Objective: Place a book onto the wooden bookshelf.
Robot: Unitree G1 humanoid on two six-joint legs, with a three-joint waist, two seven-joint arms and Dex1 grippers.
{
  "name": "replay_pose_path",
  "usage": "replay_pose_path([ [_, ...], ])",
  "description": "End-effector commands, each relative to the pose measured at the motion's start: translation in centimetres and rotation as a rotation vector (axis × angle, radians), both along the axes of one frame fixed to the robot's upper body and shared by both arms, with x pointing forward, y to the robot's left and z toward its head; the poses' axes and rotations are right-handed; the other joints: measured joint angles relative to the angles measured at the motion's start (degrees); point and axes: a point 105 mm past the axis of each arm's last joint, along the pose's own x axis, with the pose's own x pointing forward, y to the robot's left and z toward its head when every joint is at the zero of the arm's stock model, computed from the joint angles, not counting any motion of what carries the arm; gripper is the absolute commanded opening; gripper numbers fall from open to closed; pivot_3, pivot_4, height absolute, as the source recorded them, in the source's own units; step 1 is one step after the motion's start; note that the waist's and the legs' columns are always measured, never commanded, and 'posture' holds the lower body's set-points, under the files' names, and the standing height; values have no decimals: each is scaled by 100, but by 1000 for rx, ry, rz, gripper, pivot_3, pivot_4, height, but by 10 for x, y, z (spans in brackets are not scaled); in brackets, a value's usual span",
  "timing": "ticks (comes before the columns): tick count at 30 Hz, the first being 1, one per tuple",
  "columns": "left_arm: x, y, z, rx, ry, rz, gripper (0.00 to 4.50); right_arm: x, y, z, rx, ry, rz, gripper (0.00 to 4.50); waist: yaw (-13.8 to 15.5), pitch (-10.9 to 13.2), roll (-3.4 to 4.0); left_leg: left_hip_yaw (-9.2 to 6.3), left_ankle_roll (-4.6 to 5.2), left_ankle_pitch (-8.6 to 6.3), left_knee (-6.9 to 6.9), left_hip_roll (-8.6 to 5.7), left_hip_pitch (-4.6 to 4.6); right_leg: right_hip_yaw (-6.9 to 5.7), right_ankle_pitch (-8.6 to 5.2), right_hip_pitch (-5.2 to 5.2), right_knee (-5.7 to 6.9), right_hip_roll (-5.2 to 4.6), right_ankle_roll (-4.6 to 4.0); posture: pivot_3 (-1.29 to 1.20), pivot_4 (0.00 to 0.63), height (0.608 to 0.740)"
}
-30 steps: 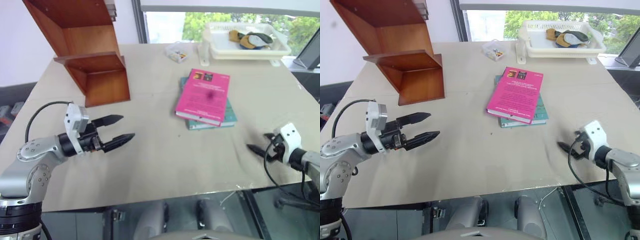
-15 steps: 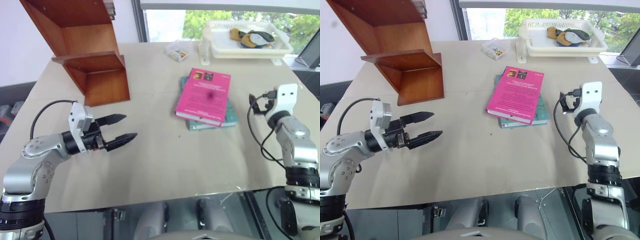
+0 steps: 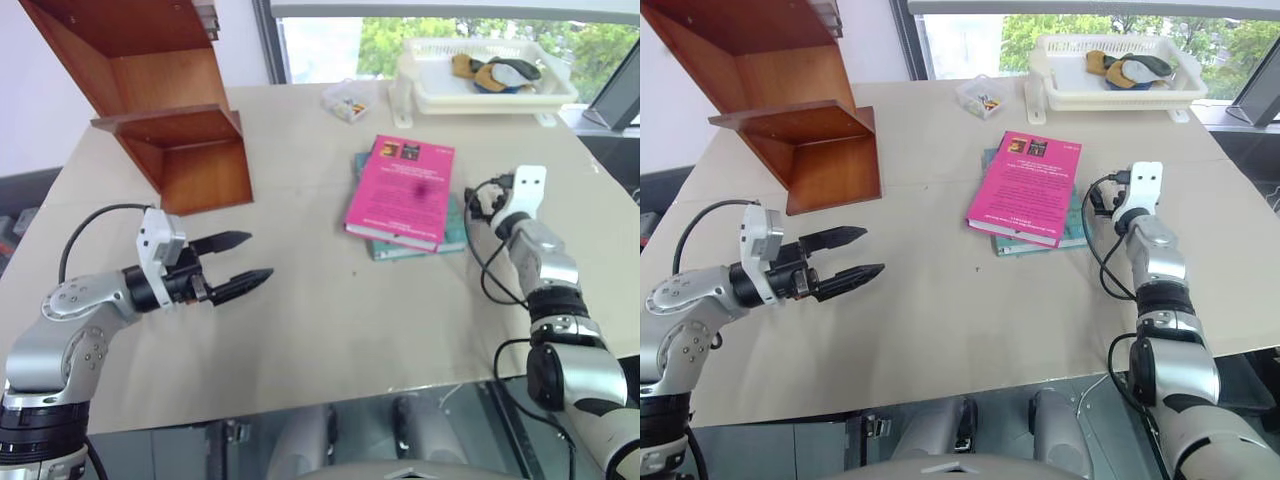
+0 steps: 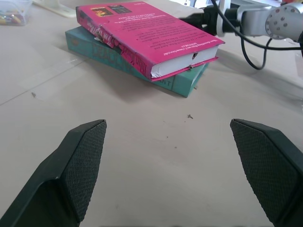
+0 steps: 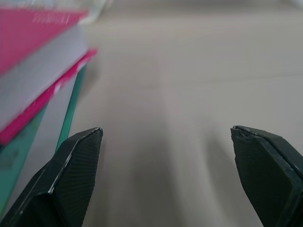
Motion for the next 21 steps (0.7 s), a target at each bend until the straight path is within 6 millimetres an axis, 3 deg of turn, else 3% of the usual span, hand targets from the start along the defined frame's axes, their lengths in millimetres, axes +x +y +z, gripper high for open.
replay_pose_path([
  [1, -3, -1, 15, 15, -67, -7, 4500, 7, 18, 11, -37, -47, 101, 4439, -27, 0, 0, 0, 0, 0, 0, 0, 1, 1, 0, 0, 2, 0, 0, 0, 150, 740],
  [7, -5, 1, 16, 23, -67, -2, 4500, 10, 43, 13, -52, -86, 244, 4439, -52, 2, 3, -1, -2, 1, -2, 3, 5, 1, 1, -1, 4, 2, 0, 0, 150, 740],
  [21, -10, 3, 15, 28, -65, 14, 4500, -8, 93, 15, -20, -172, 593, 4439, -43, 3, 5, -6, -6, 1, -5, 2, 4, -1, 1, -2, 2, -7, -1, 0, 150, 740],
])
